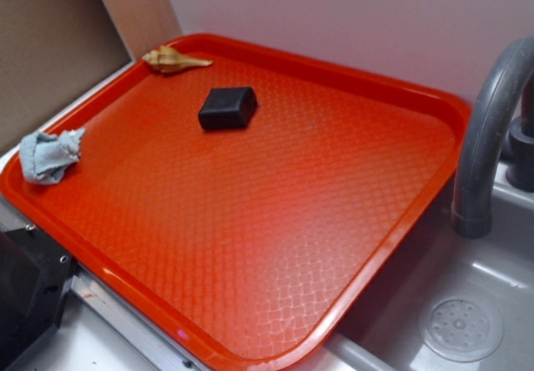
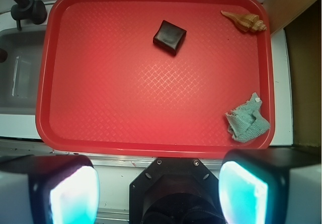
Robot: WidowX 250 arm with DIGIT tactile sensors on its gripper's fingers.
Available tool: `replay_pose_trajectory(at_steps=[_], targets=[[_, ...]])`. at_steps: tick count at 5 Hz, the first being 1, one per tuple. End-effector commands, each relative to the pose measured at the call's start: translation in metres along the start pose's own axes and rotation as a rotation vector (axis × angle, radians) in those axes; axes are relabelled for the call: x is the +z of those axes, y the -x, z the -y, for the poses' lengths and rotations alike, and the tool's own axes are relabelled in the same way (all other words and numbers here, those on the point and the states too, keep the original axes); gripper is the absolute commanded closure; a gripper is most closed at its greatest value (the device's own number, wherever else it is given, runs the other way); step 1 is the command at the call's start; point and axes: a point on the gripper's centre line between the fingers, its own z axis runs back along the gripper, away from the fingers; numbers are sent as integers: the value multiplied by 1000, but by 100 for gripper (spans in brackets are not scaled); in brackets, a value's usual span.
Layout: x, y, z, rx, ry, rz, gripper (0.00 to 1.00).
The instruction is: Grab the blue cloth.
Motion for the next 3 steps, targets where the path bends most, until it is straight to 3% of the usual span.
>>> replay_pose_trajectory(at_steps=[1,2,3], targets=[[0,0,0,0,0,0,0],[-54,-41,-41,-130,-146,56,0],[-106,-57,-75,-257,-212,-30,0]])
